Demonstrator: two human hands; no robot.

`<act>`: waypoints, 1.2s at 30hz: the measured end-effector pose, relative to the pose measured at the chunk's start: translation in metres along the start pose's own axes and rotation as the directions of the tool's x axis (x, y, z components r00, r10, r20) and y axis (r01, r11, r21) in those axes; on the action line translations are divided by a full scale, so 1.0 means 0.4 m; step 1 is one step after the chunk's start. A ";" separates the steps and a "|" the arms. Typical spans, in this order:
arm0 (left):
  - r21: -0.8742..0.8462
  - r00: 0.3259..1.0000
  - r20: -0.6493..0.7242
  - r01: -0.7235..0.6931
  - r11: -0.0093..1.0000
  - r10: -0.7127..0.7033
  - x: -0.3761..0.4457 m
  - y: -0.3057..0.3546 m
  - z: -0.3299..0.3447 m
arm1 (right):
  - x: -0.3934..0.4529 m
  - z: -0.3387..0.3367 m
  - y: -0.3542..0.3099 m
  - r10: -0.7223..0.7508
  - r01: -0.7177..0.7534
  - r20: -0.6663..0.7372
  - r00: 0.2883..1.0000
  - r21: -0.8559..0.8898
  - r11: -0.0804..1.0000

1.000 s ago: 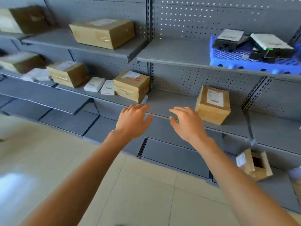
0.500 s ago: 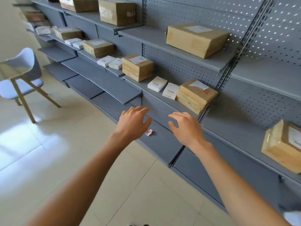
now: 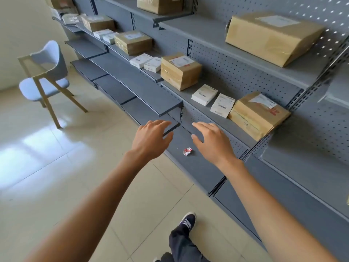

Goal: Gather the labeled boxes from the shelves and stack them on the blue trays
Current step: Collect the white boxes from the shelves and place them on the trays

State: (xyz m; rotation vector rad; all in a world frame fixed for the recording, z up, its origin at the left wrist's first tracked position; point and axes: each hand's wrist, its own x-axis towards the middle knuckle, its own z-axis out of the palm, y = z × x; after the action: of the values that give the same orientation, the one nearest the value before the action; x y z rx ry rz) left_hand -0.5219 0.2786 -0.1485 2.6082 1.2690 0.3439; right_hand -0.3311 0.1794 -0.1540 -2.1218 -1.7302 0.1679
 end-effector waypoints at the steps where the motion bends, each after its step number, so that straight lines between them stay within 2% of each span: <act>1: 0.005 1.000 0.012 -0.007 1.000 0.007 0.031 0.003 0.009 | 0.025 0.003 0.020 0.010 -0.010 -0.002 1.000 0.010 1.000; 8: -0.003 0.994 0.108 -0.029 1.000 0.029 0.238 0.041 0.102 | 0.195 0.031 0.228 0.165 -0.166 0.018 0.986 0.060 0.984; 16: -0.045 0.981 0.189 -0.043 0.998 0.051 0.410 0.071 0.217 | 0.273 0.077 0.384 0.271 -0.276 0.064 0.960 0.098 0.956; 24: -0.073 0.959 0.259 -0.103 0.992 0.118 0.540 0.049 0.350 | 0.335 0.138 0.471 0.385 -0.395 0.141 0.912 0.052 0.917; 31: -0.087 0.908 0.351 -0.212 0.973 0.229 0.704 -0.009 0.439 | 0.426 0.218 0.503 0.530 -0.551 0.192 0.826 0.073 0.831; 36: -0.079 0.867 0.387 -0.309 0.948 0.315 0.891 -0.020 0.485 | 0.532 0.285 0.520 0.598 -0.600 0.115 0.793 -0.020 0.800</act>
State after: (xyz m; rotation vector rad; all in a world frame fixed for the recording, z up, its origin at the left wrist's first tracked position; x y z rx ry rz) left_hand -0.2554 0.5474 -0.2949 2.6827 0.7083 -0.1264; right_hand -0.1307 0.3769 -0.3035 -2.6254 -1.0307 0.4874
